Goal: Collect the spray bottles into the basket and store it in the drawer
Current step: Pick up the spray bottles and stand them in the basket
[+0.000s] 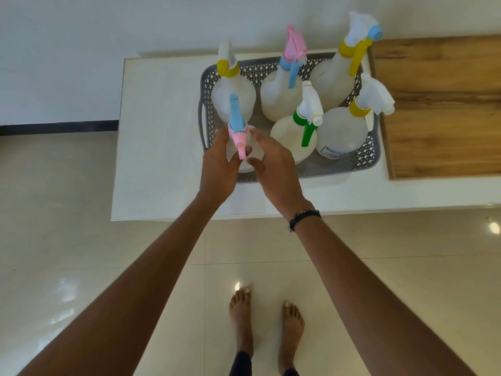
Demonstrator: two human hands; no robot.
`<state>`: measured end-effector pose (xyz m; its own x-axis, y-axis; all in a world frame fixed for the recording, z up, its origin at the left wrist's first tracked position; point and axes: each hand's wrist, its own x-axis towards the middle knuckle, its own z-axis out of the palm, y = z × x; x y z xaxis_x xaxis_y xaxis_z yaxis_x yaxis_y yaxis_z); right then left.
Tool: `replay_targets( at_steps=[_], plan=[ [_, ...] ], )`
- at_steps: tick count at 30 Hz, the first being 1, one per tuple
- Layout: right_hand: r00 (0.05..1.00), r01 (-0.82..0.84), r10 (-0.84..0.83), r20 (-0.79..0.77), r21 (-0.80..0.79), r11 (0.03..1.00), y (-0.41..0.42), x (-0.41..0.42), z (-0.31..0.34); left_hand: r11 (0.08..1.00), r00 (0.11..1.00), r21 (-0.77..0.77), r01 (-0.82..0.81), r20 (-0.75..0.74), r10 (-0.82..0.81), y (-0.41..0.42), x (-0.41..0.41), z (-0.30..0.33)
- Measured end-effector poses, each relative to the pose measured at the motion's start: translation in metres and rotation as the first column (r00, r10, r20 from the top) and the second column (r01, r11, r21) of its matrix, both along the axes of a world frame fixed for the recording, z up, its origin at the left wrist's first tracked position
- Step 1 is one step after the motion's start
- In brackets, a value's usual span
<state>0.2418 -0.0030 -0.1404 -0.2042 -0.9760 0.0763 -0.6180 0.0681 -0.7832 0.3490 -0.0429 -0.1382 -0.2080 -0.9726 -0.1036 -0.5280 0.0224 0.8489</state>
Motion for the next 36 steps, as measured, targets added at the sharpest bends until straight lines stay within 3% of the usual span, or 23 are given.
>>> replay_targets(
  at_steps=[4,7,9,12,15,19,23,29,36],
  plan=[
    [0.983,0.083,-0.106,-0.152,-0.15,0.985,0.047,-0.028,0.013,0.982,0.994,-0.153,-0.109,-0.027,0.106,0.019,0.023,0.004],
    [0.935,0.305,-0.338,-0.106,-0.245,0.92,0.077,-0.08,0.027,0.932,0.961,-0.234,-0.278,-0.053,0.273,0.031,0.037,0.006],
    [0.863,0.471,-0.5,-0.071,-0.242,0.848,0.074,-0.121,0.034,0.909,0.922,-0.157,-0.386,-0.049,0.384,0.021,0.042,0.006],
    [0.788,0.612,-0.614,-0.054,-0.048,0.79,0.039,-0.179,0.03,0.894,0.897,0.077,-0.442,0.025,0.442,-0.01,0.041,0.006],
    [0.86,0.508,-0.501,-0.092,0.222,0.832,0.0,-0.211,0.016,0.876,0.918,0.28,-0.392,0.061,0.392,-0.04,0.036,0.002],
    [0.848,0.401,-0.494,0.194,0.375,0.836,-0.024,-0.221,0.001,0.897,0.945,0.3,-0.325,0.067,0.32,-0.06,0.029,-0.004],
    [0.921,0.365,-0.389,0.03,0.28,0.888,-0.022,-0.22,-0.013,0.903,0.95,0.294,-0.312,0.067,0.307,-0.063,0.028,-0.007],
    [0.938,0.338,-0.314,-0.143,0.196,0.92,-0.002,-0.195,0.009,0.908,0.958,0.304,-0.287,0.07,0.279,-0.061,0.037,-0.007],
    [0.948,0.294,-0.269,-0.169,0.145,0.945,0.027,-0.176,0.005,0.918,0.97,0.312,-0.245,0.071,0.234,-0.036,0.057,-0.007]
  ],
)
